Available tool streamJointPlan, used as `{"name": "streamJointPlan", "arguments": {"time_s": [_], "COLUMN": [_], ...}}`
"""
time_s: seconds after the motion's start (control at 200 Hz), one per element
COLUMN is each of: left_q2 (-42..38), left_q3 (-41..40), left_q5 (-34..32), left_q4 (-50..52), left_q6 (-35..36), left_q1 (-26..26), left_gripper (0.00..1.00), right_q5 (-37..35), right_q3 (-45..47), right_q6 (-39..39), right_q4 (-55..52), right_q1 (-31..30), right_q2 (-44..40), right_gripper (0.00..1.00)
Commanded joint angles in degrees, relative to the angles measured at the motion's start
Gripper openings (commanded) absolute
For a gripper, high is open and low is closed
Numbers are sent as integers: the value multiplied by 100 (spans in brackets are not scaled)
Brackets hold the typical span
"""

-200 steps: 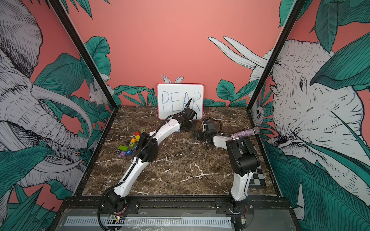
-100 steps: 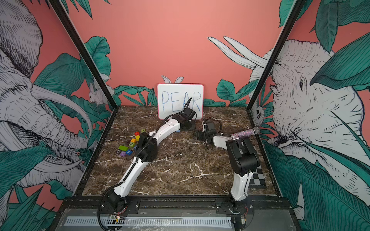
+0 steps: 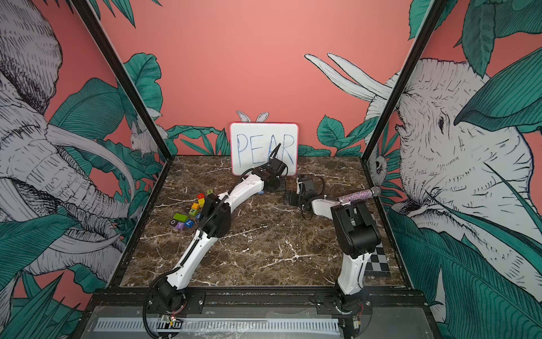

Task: Spell the uppercase word “pear” with letter blocks
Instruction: Place the letter block at the center of the board.

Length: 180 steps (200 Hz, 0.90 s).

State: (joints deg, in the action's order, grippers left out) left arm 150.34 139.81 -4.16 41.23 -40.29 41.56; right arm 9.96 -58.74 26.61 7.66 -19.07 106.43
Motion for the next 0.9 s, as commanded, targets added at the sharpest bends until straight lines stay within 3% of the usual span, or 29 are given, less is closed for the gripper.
{"name": "streamJointPlan", "arguments": {"time_s": [0.0, 0.52, 0.895], "left_q2": [13, 48, 74], "left_q3": [163, 168, 170], "left_q5": [-164, -246, -267], "left_q4": [52, 12, -69], "left_q6": [-6, 7, 53], "left_q1": [10, 10, 10], "left_gripper": [0, 0, 9], "right_q5": [36, 98, 128], "right_q3": [53, 56, 19], "right_q6": [46, 90, 99], "right_q4": [223, 280, 284], "right_q1": [25, 26, 30], "right_q2": [-143, -96, -71], "right_gripper": [99, 99, 99]}}
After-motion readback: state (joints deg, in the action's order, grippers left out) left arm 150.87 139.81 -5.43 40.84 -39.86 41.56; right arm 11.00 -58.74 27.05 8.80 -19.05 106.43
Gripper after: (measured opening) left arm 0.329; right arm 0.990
